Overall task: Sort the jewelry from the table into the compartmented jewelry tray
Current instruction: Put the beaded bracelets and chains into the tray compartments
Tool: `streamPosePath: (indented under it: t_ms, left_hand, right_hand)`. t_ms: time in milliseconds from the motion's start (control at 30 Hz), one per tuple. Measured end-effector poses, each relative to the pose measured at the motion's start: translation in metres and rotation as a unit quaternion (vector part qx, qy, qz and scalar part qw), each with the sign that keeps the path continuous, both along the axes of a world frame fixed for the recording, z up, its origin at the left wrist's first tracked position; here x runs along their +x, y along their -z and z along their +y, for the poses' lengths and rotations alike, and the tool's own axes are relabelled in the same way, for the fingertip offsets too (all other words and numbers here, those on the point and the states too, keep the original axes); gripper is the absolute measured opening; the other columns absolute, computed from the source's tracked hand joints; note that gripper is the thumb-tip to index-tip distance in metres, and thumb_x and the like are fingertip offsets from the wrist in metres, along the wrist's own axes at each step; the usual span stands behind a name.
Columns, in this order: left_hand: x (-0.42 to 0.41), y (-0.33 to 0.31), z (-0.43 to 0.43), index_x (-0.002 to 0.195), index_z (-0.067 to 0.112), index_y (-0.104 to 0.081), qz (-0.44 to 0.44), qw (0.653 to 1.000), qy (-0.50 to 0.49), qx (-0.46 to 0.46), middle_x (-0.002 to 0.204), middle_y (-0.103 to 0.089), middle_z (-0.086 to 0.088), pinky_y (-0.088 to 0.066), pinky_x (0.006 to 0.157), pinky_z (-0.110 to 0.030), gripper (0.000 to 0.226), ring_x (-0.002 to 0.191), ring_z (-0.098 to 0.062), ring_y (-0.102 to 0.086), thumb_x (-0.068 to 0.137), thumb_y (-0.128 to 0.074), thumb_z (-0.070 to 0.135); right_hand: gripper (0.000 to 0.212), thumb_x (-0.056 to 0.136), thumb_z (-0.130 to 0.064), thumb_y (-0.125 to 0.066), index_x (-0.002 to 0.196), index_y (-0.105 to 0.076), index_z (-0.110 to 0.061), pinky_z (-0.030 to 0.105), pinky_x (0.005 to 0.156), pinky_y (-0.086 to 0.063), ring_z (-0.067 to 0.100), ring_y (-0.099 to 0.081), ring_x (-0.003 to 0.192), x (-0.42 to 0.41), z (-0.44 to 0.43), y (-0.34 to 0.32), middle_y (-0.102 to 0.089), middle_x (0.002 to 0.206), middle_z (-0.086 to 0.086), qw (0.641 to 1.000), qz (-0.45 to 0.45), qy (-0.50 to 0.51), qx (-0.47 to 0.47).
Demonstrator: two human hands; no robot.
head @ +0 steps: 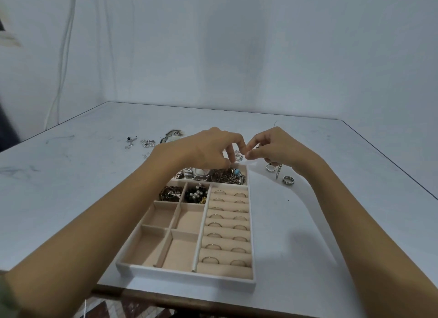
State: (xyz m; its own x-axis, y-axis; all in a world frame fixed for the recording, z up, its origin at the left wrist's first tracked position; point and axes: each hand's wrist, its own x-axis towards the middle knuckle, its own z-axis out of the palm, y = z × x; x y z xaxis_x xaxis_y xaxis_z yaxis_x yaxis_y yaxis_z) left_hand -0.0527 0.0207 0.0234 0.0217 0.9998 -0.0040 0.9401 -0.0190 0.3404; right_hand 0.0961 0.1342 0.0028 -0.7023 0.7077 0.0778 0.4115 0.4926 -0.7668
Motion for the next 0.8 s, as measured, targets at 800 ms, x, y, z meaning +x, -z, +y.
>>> streamPosePath:
  t_ms: [800]
  left_hand:
    - [0.010, 0.000, 0.006, 0.060, 0.018, -0.043, 0.298, 0.941, -0.157, 0.003, 0.062, -0.042, 0.004, -0.029, 0.079, -0.033, 0.026, 0.059, -0.015, -0.041, 0.081, -0.057, 0.026]
  right_hand:
    - [0.007, 0.079, -0.005, -0.071, 0.081, -0.075, -0.010, 0.022, 0.044, -0.024, 0.008, -0.026, 0.040, -0.001, 0.003, 0.002, -0.034, 0.047, -0.002, 1.000, -0.014, -0.007, 0.007]
